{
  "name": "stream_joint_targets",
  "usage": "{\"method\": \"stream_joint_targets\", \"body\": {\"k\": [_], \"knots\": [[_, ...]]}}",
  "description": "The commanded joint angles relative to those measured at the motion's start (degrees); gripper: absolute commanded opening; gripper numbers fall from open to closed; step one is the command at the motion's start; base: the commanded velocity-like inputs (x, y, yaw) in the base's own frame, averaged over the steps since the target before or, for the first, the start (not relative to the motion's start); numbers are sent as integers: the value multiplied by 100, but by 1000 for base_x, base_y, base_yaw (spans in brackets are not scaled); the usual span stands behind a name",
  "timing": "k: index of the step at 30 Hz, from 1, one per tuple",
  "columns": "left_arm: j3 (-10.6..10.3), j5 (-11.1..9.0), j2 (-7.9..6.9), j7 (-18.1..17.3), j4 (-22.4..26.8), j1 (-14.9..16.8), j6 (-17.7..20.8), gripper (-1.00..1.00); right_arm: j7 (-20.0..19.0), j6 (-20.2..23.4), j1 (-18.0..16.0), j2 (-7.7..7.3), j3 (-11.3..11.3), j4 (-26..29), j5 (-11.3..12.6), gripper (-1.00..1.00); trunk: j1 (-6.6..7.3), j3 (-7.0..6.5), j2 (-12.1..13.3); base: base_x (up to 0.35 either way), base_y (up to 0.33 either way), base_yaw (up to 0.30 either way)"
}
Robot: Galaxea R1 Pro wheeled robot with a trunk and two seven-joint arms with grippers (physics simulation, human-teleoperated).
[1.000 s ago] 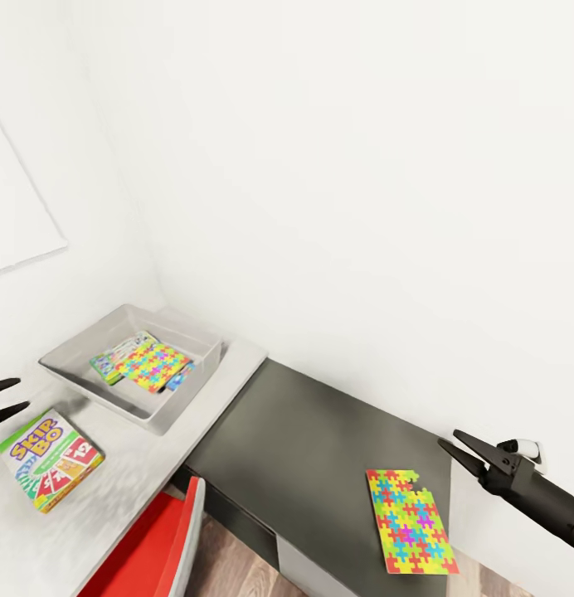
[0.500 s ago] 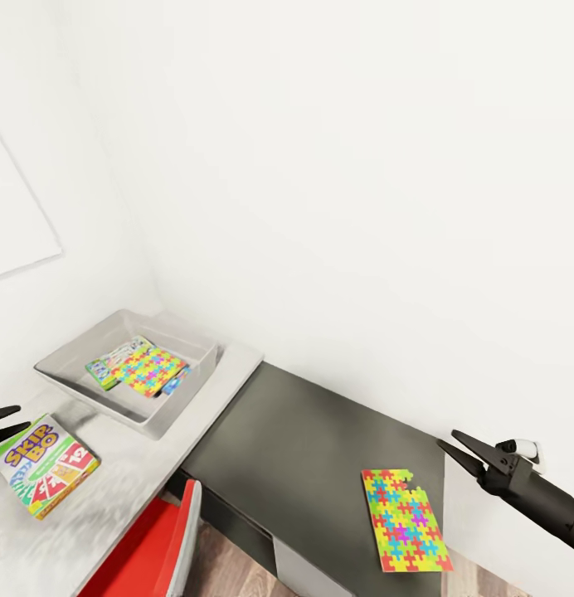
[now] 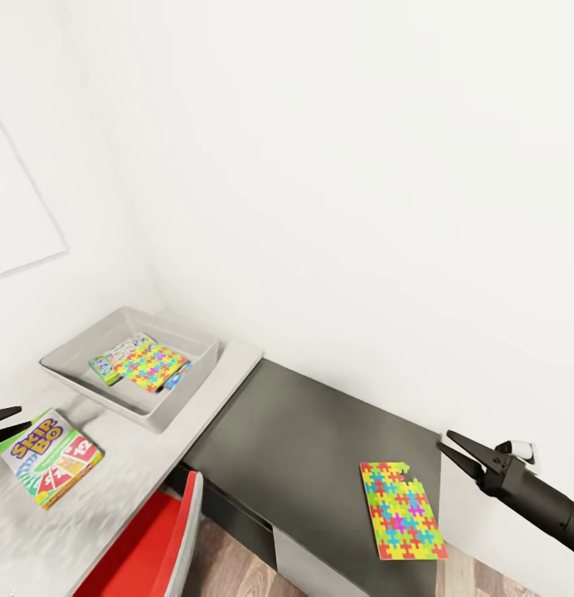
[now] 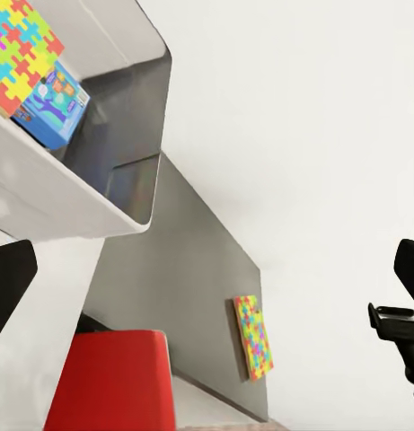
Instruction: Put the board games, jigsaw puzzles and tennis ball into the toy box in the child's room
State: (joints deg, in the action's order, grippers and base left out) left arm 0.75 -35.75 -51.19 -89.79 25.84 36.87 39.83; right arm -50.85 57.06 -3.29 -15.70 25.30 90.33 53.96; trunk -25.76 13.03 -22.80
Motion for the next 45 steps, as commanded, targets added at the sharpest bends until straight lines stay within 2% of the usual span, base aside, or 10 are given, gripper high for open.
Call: {"method": "stream_joint_targets", "body": {"k": [1, 21, 30, 32, 37, 45], "knots": [[-5, -2, -3, -21, 0, 4, 61, 100, 19, 23, -5, 5, 5, 1, -9, 100, -3, 11, -12, -97, 18, 0], [-5, -2, 27, -21, 0, 4, 52, 100, 95, 25, -5, 48, 25, 2, 0, 100, -3, 11, -12, -51, 21, -3], [0, -2, -14, -21, 0, 4, 51, 100, 92, 25, -5, 49, 27, -1, 0, 100, -3, 1, -12, 0, 0, -214], [0, 0, -79, -21, -3, 5, 51, 100, 92, 25, -5, 49, 26, -4, 0, 100, -3, -5, -12, 0, 0, -271], [-4, -2, -351, -21, -43, 4, 52, 100, 92, 25, -5, 49, 16, 1, 0, 100, -3, -30, -12, 0, 0, -253], [-5, -10, -423, -21, -65, 4, 52, 100, 92, 23, -5, 85, 4, 2, -3, 100, -3, -94, -12, 0, 0, -121]]}}
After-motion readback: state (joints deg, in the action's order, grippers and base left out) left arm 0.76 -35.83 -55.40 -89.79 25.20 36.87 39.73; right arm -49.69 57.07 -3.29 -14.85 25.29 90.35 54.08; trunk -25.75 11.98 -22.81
